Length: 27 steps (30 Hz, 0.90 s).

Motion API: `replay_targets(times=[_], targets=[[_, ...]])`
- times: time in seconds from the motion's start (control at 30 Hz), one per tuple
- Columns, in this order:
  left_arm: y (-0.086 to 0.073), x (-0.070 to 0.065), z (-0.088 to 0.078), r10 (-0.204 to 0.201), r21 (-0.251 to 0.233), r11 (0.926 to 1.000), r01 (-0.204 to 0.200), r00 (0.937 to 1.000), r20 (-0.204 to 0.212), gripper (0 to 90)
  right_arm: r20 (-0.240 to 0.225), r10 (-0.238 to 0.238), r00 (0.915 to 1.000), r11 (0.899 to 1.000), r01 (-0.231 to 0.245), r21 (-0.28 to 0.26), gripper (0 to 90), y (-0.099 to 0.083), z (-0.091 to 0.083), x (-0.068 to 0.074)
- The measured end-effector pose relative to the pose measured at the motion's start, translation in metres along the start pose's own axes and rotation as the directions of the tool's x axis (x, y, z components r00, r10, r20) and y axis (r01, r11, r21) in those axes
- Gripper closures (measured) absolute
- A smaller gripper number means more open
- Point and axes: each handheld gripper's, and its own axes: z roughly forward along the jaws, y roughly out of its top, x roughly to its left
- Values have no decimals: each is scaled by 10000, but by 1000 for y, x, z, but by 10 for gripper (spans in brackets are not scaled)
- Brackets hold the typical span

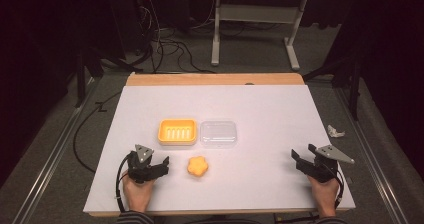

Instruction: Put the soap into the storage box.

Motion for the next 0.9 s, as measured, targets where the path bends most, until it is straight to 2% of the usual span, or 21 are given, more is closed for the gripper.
replay_targets(times=[0.57,0.9], targets=[[1,3,1,-253,74,9997,252,9995,209,155,-35,67,10000,10000,-67,33,290,0,0,-1],[2,3,0,-181,77,9998,179,9994,292,149,-78,127,9999,9999,-127,-15,287,0,0,-1]])
